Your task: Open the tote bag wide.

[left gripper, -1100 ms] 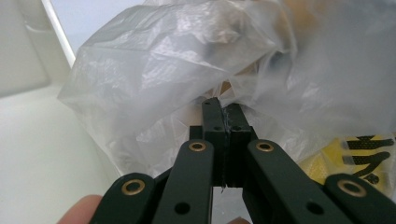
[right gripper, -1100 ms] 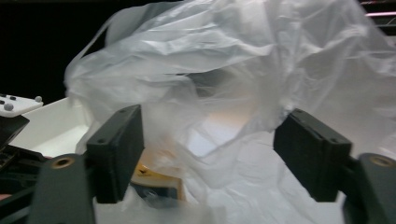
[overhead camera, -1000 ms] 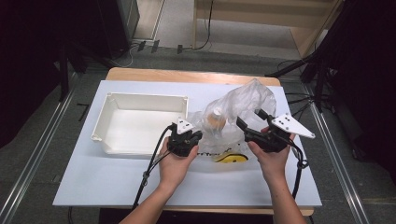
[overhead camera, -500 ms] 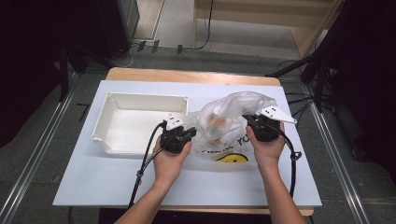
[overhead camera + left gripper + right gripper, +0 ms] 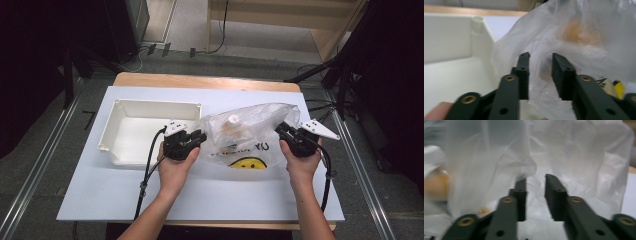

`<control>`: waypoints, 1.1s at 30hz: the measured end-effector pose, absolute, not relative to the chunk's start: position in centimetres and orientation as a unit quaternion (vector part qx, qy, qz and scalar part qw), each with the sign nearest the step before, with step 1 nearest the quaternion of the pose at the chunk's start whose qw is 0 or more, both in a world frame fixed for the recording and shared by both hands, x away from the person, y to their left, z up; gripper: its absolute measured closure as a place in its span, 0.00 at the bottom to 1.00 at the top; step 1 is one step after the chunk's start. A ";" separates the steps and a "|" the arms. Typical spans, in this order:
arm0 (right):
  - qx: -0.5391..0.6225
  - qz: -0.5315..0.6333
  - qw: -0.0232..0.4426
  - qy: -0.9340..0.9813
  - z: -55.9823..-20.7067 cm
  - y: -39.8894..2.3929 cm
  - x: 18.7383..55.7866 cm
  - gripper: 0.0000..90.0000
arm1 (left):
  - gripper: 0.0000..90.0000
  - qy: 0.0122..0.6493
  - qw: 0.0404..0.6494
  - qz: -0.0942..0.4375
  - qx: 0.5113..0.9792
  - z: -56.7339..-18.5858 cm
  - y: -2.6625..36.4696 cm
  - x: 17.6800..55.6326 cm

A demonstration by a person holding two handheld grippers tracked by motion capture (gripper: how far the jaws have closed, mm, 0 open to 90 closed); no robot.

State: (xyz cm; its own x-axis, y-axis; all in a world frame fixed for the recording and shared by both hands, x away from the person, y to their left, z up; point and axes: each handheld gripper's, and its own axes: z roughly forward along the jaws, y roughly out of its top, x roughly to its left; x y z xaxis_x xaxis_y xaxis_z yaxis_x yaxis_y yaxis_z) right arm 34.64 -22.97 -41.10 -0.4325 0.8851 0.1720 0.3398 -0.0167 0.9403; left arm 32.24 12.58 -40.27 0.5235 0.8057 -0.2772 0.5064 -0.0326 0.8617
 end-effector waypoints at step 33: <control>0.453 0.535 0.257 0.666 -39.2 -19.3 35.6 1.00 | 1.00 0.444 0.506 0.188 0.715 -37.8 9.6 32.7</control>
State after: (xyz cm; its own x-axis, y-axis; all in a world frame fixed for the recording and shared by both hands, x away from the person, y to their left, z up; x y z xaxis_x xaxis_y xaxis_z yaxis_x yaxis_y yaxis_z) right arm 35.60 -19.30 -39.17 -0.4578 0.8776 0.1422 0.3281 0.0181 0.9445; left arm 32.69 9.55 -37.83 0.5351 0.8253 -0.1805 0.4446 -0.0934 0.8908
